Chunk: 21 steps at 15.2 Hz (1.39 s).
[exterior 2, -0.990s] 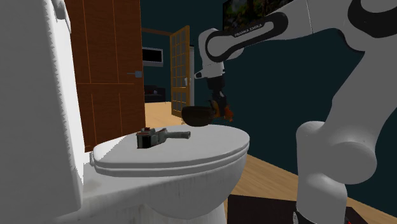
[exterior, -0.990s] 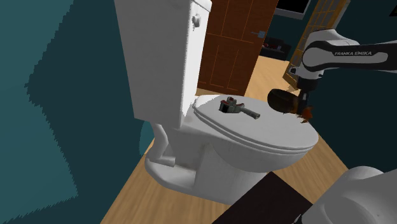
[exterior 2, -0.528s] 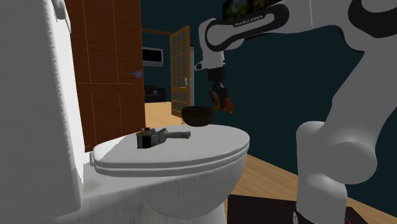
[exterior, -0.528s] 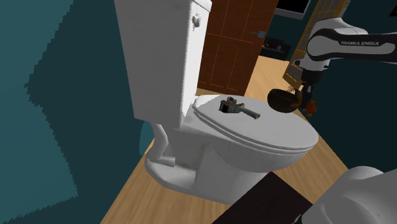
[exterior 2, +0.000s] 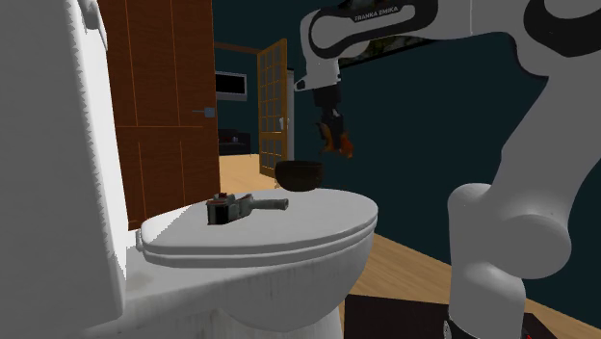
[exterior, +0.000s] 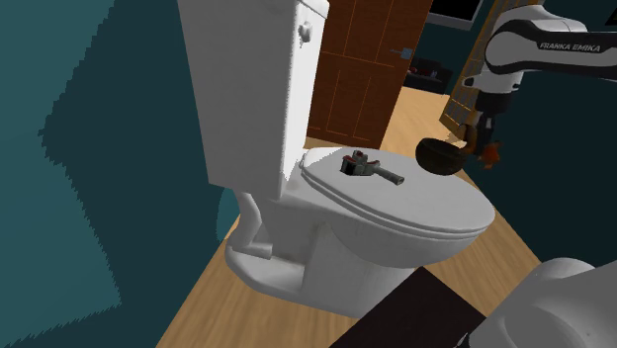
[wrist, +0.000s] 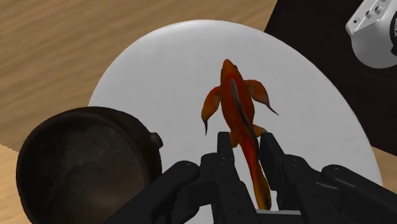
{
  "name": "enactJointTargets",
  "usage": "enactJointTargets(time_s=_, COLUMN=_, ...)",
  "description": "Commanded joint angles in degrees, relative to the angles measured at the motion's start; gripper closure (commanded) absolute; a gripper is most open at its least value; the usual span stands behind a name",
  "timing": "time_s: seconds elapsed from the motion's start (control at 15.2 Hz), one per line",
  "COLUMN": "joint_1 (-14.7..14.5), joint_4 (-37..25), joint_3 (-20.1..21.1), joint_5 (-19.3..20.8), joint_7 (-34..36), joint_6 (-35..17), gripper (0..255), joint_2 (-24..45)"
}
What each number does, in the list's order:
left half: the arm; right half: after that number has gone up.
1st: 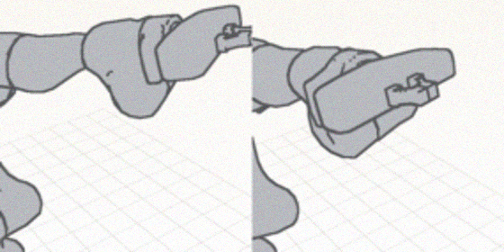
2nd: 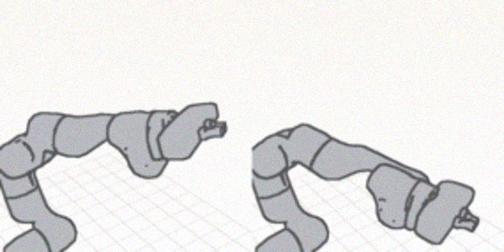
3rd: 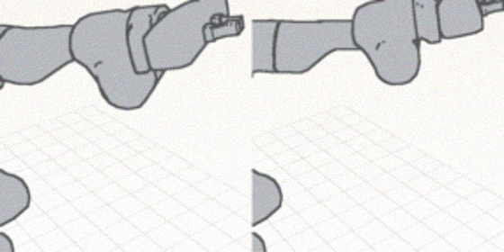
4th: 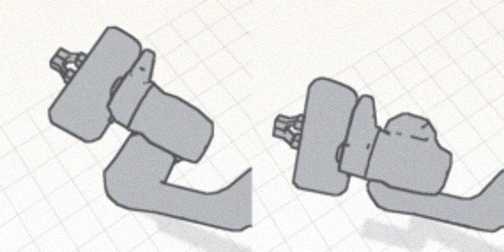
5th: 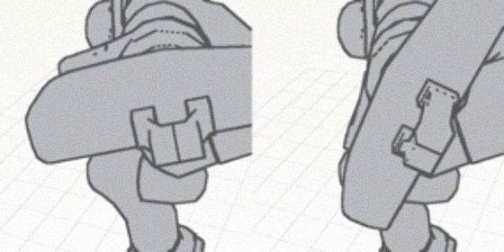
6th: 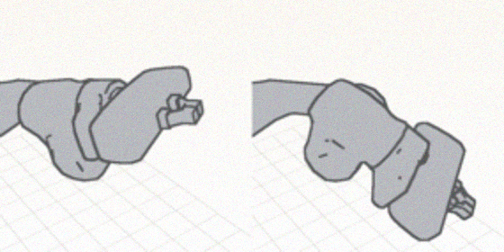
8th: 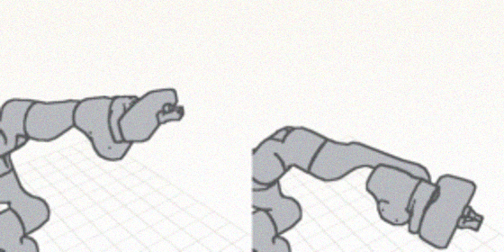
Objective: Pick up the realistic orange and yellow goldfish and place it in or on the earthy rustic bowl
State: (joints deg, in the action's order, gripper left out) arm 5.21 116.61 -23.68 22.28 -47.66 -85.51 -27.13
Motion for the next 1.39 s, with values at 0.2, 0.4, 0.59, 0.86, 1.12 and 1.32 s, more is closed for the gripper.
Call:
enactJointTargets(time_s=0.2, joint_1=-0.2, joint_4=-4.8, joint_3=0.3, joint_5=-0.4, joint_7=-1.2, joint_6=3.6, gripper=255, joint_2=1.1)
enactJointTargets(time_s=0.4, joint_1=-0.3, joint_4=-7.0, joint_3=0.5, joint_5=-0.6, joint_7=-1.6, joint_6=5.2, gripper=255, joint_2=1.6)
enactJointTargets(time_s=0.59, joint_1=-0.6, joint_4=-12.8, joint_3=-2.7, joint_5=-1.9, joint_7=-4.8, joint_6=3.4, gripper=255, joint_2=8.6)
enactJointTargets(time_s=0.86, joint_1=-0.4, joint_4=-21.8, joint_3=-6.9, joint_5=-5.5, joint_7=-9.7, joint_6=1.9, gripper=255, joint_2=18.8)
enactJointTargets(time_s=1.12, joint_1=1.6, joint_4=-33.0, joint_3=-10.5, joint_5=-11.2, joint_7=-15.4, joint_6=1.9, gripper=255, joint_2=30.4)
enactJointTargets(time_s=1.32, joint_1=6.2, joint_4=-46.3, joint_3=-12.4, joint_5=-18.2, joint_7=-20.7, joint_6=4.2, gripper=255, joint_2=42.5)
